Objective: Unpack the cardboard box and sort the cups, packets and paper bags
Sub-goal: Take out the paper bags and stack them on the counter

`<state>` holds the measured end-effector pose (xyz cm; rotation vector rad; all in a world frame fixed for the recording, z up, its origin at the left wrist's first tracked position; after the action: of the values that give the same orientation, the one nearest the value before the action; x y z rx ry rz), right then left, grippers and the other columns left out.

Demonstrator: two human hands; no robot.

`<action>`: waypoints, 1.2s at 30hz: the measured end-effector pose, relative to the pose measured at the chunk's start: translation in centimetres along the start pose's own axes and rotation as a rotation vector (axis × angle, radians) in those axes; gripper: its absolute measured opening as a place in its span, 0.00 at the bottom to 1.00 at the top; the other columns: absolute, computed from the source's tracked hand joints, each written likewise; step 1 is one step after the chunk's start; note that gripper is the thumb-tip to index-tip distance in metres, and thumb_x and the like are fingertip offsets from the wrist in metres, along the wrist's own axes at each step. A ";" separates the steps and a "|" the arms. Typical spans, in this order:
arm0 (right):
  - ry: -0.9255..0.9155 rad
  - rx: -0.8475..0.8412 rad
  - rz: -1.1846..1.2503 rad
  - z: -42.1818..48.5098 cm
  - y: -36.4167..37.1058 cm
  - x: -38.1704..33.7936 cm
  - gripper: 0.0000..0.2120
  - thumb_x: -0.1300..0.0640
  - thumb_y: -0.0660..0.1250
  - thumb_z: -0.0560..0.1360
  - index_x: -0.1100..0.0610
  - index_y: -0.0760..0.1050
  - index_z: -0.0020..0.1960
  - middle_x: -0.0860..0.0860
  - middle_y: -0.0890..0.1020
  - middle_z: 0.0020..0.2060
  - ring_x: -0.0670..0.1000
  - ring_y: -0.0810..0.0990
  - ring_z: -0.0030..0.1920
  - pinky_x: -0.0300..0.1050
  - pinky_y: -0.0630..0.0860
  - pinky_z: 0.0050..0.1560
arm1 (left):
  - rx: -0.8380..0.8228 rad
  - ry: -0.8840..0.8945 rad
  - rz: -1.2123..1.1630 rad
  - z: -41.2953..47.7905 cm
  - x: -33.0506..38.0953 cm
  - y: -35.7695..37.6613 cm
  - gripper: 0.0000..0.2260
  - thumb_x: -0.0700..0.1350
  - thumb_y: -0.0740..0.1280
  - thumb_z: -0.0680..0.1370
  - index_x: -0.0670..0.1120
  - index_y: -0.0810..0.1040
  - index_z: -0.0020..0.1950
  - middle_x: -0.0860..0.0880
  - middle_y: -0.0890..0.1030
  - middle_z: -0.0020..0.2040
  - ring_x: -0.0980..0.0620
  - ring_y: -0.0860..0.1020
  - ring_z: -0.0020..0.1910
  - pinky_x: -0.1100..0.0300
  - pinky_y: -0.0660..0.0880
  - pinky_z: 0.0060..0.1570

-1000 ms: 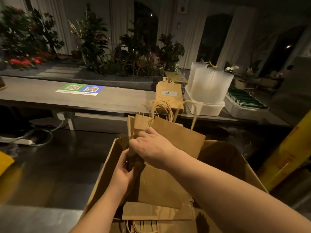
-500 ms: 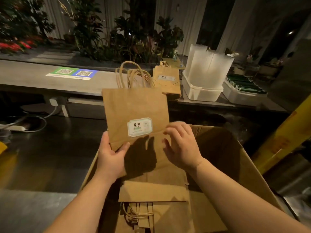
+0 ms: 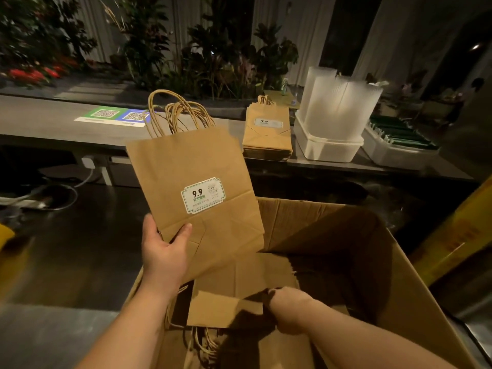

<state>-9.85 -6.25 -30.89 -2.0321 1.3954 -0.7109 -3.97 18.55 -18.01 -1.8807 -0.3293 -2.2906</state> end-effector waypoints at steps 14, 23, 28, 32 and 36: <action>-0.003 0.976 -0.150 -12.6 -15.1 1.6 0.09 0.55 0.73 0.75 0.46 0.81 0.54 0.44 0.85 0.47 0.53 0.79 0.60 0.65 0.64 0.73 | -0.123 -0.049 0.060 -0.4 -0.2 0.4 0.20 0.38 0.70 0.79 0.56 0.70 0.65 0.58 0.79 0.59 0.62 0.76 0.58 0.52 0.75 0.60; -0.093 0.986 -0.291 -12.4 -24.8 -2.0 0.08 0.53 0.65 0.81 0.48 0.78 0.59 0.47 0.80 0.49 0.52 0.73 0.58 0.55 0.63 0.67 | -0.409 -0.192 0.080 -2.2 0.1 2.4 0.22 0.43 0.69 0.80 0.69 0.69 0.63 0.61 0.79 0.58 0.56 0.78 0.59 0.52 0.78 0.60; -0.132 0.954 -0.326 -10.6 -26.6 -3.6 0.11 0.55 0.68 0.80 0.52 0.77 0.62 0.51 0.82 0.55 0.53 0.73 0.56 0.51 0.71 0.60 | -0.431 -0.395 0.086 -2.4 -0.9 3.1 0.26 0.45 0.70 0.80 0.59 0.64 0.74 0.44 0.73 0.68 0.40 0.74 0.66 0.46 0.72 0.63; -0.151 0.938 -0.352 -9.8 -26.7 -4.9 0.11 0.55 0.67 0.81 0.53 0.78 0.63 0.52 0.82 0.54 0.53 0.73 0.56 0.52 0.70 0.60 | -0.506 -0.272 0.074 -2.0 -0.1 3.3 0.39 0.72 0.77 0.57 0.60 0.71 0.62 0.46 0.80 0.61 0.44 0.80 0.60 0.44 0.78 0.61; -0.135 0.913 -0.385 -8.7 -25.9 -5.5 0.14 0.54 0.68 0.81 0.54 0.79 0.65 0.53 0.82 0.54 0.53 0.75 0.57 0.52 0.71 0.59 | -0.586 -0.327 0.145 -2.1 -1.1 4.0 0.35 0.67 0.80 0.61 0.60 0.70 0.62 0.53 0.78 0.59 0.50 0.77 0.61 0.55 0.77 0.59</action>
<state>-1.06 5.20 -7.01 -1.5415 0.4300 -1.0924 -4.67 14.17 -19.23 -2.4495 0.4870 -2.1240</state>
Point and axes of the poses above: each hand's wrist, its own z-axis towards the middle knuckle, its own y-axis out of the palm, x = y × z, the point moved 6 cm from there along z, towards the middle knuckle
